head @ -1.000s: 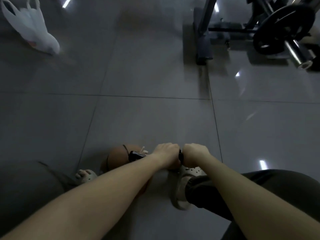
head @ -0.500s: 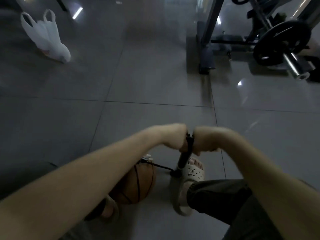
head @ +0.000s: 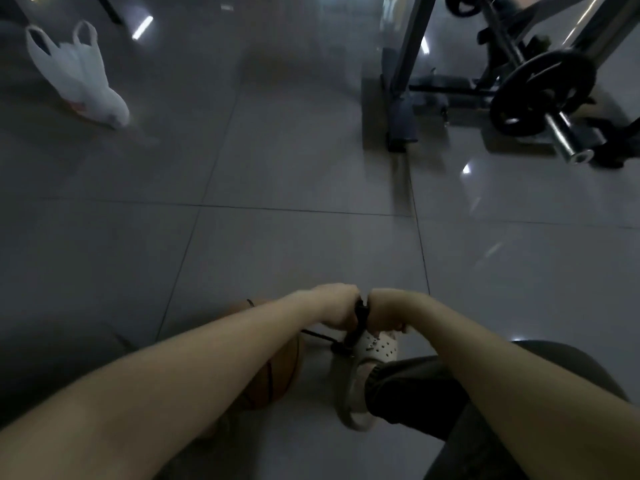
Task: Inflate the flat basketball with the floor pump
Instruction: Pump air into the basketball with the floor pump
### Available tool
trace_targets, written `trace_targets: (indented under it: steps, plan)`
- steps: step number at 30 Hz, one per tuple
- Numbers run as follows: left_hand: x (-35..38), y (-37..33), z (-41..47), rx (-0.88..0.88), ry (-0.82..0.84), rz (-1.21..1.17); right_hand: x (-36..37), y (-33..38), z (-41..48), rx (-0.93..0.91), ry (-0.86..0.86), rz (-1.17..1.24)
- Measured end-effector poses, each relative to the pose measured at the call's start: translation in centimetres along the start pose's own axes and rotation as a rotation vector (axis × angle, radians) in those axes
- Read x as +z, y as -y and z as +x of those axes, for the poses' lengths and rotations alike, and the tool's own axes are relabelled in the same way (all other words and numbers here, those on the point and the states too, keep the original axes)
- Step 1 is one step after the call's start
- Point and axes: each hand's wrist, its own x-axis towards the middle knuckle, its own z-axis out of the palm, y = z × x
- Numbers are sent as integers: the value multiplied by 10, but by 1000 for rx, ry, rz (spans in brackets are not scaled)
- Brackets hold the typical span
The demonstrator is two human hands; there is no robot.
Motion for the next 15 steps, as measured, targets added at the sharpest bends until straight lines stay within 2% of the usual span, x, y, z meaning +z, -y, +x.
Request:
trace_targets:
  steps: [4, 6, 11, 15]
  plan:
    - [-88, -16, -41, 86, -57, -39, -69, 1, -55, -40, -92, 76]
    - [-100, -22, -52, 87, -66, -47, -76, 1, -65, -43, -122, 71]
    - [-13, -10, -19, -41, -110, -45, -8, 4, -12, -11, -87, -59]
    - [40, 6, 14, -63, -159, -5, 30, 0, 36, 27, -126, -104]
